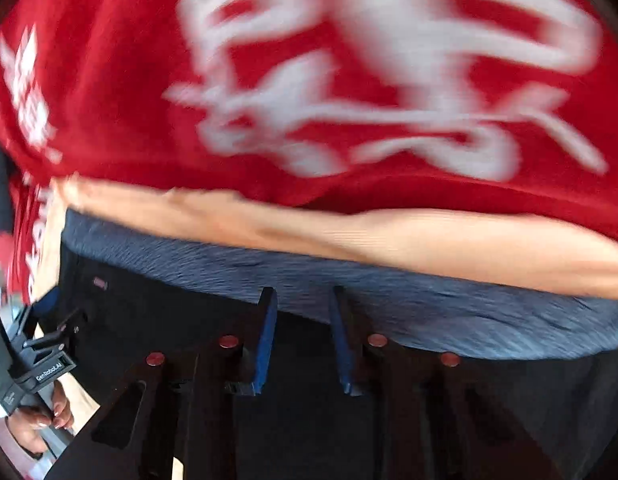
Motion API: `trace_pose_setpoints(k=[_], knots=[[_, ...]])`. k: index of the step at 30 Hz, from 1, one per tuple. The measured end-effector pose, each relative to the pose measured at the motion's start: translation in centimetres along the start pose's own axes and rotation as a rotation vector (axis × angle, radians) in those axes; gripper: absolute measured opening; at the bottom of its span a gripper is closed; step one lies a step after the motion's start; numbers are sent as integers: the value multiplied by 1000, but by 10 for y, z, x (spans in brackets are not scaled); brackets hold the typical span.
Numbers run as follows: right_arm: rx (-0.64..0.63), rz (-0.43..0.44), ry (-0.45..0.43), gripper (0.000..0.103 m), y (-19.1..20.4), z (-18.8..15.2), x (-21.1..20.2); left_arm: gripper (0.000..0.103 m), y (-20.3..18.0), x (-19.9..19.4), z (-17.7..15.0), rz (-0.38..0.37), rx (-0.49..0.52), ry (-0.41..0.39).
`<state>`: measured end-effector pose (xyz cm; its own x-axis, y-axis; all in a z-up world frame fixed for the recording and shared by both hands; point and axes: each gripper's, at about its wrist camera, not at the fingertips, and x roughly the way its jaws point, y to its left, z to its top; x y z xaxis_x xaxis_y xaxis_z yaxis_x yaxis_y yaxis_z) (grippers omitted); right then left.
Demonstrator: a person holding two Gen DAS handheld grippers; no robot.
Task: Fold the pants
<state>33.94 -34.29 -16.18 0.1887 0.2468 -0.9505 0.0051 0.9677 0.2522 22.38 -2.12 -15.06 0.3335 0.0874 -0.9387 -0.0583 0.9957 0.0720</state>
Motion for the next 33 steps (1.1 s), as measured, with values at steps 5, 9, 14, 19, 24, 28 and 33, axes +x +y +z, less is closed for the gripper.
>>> trace_pose_setpoints(k=[5, 9, 14, 19, 24, 28, 33], knots=[[20, -49, -33, 32, -54, -26, -52, 102, -50, -32, 22, -95, 16, -4], [126, -121, -40, 32, -140, -48, -85, 102, -108, -16, 46, -83, 75, -32], [264, -231, -60, 31, -235, -86, -112, 102, -119, 19, 56, 48, 73, 7], [558, -299, -170, 39, -302, -133, -171, 102, -133, -1, 48, 29, 166, 61], [900, -217, -246, 56, -358, -184, -192, 102, -164, -30, 21, -72, 204, 94], [967, -122, -237, 32, -387, -201, -186, 102, -198, -22, -4, -91, 243, 147], [930, -137, -223, 20, -388, -218, -193, 102, -202, -27, -13, -85, 222, 111]])
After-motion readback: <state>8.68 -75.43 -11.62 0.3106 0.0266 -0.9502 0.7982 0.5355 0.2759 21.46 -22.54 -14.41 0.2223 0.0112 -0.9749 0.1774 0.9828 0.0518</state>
